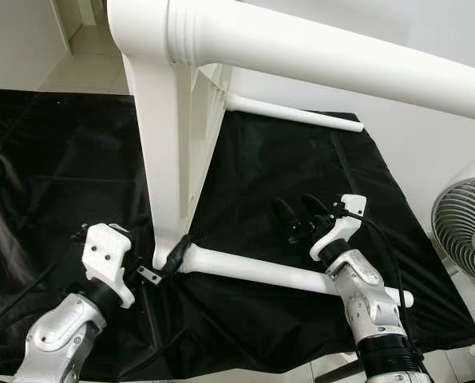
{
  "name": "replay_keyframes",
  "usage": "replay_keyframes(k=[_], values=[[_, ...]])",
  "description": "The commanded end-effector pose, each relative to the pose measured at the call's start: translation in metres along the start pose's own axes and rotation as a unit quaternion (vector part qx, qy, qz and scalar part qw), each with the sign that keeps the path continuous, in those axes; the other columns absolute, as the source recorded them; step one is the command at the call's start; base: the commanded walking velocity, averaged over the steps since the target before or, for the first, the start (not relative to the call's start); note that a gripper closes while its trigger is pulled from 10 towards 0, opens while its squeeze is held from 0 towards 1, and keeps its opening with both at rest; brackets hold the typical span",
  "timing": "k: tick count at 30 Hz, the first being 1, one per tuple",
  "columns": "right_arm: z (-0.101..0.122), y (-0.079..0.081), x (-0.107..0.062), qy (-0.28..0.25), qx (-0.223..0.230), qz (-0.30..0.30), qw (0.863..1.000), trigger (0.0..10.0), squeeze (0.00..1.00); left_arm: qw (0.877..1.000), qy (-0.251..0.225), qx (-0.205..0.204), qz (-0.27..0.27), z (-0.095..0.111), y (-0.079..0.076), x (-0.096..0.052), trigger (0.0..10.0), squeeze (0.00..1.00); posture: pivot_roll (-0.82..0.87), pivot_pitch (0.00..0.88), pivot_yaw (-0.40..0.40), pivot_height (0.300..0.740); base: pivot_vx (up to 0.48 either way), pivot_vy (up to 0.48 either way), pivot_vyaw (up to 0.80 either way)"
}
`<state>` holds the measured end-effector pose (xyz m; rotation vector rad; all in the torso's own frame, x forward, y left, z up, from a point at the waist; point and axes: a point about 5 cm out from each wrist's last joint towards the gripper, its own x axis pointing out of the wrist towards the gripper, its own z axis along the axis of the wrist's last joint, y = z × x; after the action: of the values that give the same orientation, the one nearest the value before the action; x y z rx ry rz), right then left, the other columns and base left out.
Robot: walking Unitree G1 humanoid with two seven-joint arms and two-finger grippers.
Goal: Building children table
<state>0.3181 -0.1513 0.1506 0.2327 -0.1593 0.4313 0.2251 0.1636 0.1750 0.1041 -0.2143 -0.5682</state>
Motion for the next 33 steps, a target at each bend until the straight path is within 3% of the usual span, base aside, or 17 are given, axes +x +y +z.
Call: replay_keyframes(k=[1, 12, 14, 26, 28, 33], values=[[0.001, -0.004, -0.003, -0.002, -0.008, -0.008, 1.0, 10.0, 0.0, 1.0, 0.009, -0.006, 0.008, -0.004, -0.002, 0.004, 10.0, 0.0, 0.13, 0.103, -0.053, 0.74, 0.0, 0.0, 0.0], [0.001, -0.002, -0.002, 0.001, -0.009, -0.008, 1.0, 10.0, 0.0, 0.999, 0.011, -0.03, 0.033, -0.005, -0.003, 0.021, 10.0, 0.0, 0.13, 0.098, -0.051, 0.74, 0.0, 0.0, 0.0], [-0.002, 0.003, -0.003, 0.003, -0.005, -0.009, 1.0, 10.0, 0.0, 0.997, 0.022, -0.038, 0.07, -0.01, -0.004, 0.034, 10.0, 0.0, 0.12, 0.094, -0.042, 0.74, 0.0, 0.0, 0.0], [-0.012, 0.022, -0.005, 0.018, -0.007, -0.024, 1.0, 10.0, 0.0, 0.992, 0.064, -0.034, 0.106, -0.027, -0.013, 0.056, 10.0, 0.0, 0.1, 0.092, -0.036, 0.74, 0.0, 0.0, 0.0], [-0.015, 0.03, -0.005, 0.018, -0.014, -0.033, 0.999, 10.0, 0.0, 0.987, 0.091, -0.038, 0.129, -0.033, -0.017, 0.063, 10.0, 0.0, 0.09, 0.094, -0.036, 0.74, 0.0, 0.0, 0.0], [-0.014, 0.036, -0.006, 0.009, -0.018, -0.045, 0.999, 10.0, 0.0, 0.977, 0.106, -0.051, 0.179, -0.037, -0.018, 0.068, 10.0, 0.0, 0.09, 0.101, -0.04, 0.74, 0.0, 0.0, 0.0]])
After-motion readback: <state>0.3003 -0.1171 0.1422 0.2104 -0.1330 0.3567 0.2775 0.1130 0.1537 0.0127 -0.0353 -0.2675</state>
